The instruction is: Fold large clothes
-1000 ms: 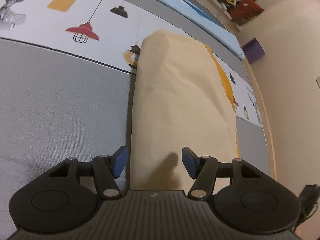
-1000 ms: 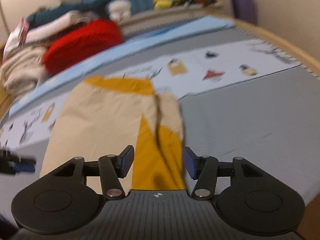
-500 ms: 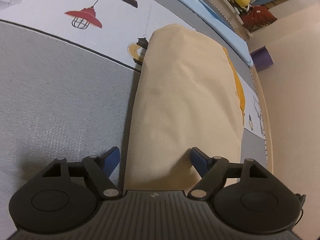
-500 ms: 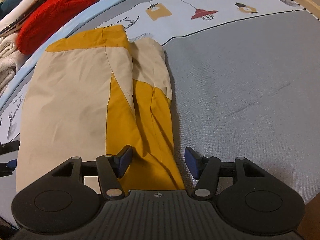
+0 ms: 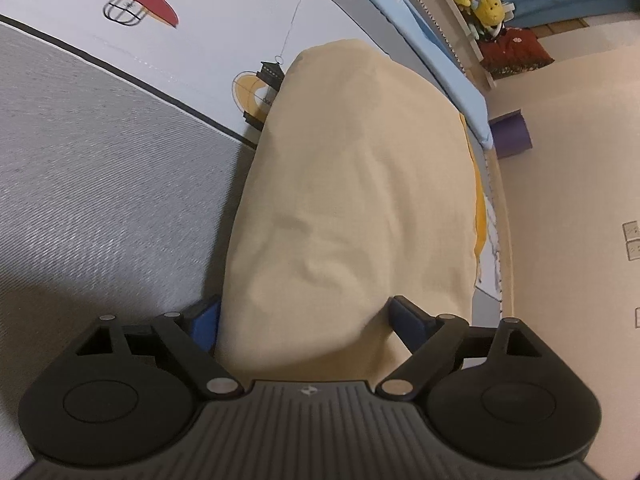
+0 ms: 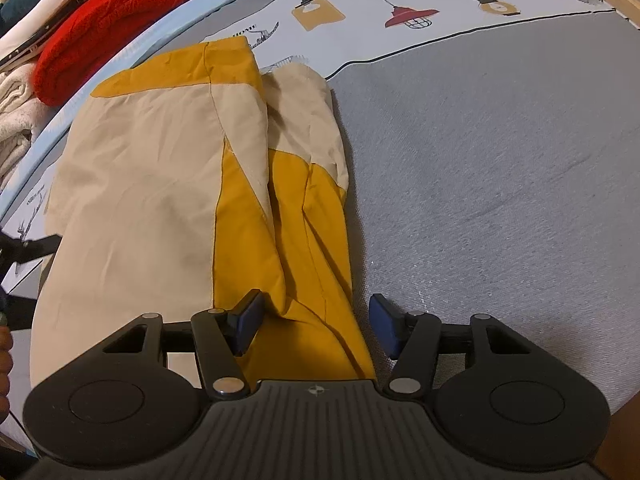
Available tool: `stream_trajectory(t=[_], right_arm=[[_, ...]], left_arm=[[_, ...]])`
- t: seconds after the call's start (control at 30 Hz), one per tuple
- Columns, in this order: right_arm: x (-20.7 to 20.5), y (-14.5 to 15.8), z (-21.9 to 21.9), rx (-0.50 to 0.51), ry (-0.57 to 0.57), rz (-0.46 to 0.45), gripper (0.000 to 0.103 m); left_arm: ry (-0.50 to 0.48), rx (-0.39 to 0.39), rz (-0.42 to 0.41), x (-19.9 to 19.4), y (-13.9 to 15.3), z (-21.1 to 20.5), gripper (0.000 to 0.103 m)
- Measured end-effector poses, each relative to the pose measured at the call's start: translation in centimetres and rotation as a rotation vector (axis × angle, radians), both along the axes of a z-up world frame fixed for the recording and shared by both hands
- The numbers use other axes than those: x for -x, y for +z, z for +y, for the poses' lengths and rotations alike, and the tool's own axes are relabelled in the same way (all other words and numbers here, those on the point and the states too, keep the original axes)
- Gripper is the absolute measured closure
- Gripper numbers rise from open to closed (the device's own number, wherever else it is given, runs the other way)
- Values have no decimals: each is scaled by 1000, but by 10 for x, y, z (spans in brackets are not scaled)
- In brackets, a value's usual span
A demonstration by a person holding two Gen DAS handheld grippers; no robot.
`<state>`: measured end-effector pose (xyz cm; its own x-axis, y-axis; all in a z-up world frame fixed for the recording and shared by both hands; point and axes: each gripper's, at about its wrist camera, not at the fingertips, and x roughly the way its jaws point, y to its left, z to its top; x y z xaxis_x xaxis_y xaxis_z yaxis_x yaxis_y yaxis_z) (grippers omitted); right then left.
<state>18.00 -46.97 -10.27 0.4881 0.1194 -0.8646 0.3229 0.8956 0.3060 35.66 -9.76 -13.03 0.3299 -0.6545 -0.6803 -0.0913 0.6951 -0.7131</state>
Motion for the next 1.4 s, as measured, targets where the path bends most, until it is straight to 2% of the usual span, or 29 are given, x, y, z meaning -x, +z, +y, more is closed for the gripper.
stream_trajectory(t=[0.1,0.23,0.3,0.37,0.4,0.53,0.67,0.8,0.93,1.03,1.2,1.27,1.3,1.33,1.4], right_arm=[[-1,-1,1,1,7,-1,48],[-3,0,7,-2,22,-10,63],[-5,0,12,2,28,-11,70],[-7,1,16,5,31,-13,84],[-8,3,20,11,37,-18,86],[-15,10,41,62,67,-42,92],[-30,16,67,53,102,-70,94],[-53,22,109,25,172,-104,94],[-72,31,156,-13,231,-150,95],[-80,38,182,-10,270,-179,96],[-82,32,195,30,275,-135,96],[-80,34,191,17,253,-135,96],[-78,36,191,13,246,-140,96],[-74,37,192,13,240,-148,96],[-69,39,194,26,233,-161,96]], left_arm=[[13,27,-2,-7,-6,-1,13],[10,42,-28,-14,-9,-4,15],[-6,21,-65,-16,-4,-7,30],[-14,17,-103,-17,6,-6,42],[-14,22,-121,-18,12,-4,46],[-17,-9,-189,-20,38,12,47],[23,-38,-194,-28,55,56,47],[91,-82,-202,-34,68,121,45],[252,-133,-137,-36,69,187,37],[293,-183,-79,-31,68,216,37],[167,-233,-275,1,112,219,37],[71,-227,-303,16,115,212,37],[-8,-252,-296,21,111,202,37],[-82,-316,-276,26,104,191,37],[-239,-529,-233,38,85,167,34]])
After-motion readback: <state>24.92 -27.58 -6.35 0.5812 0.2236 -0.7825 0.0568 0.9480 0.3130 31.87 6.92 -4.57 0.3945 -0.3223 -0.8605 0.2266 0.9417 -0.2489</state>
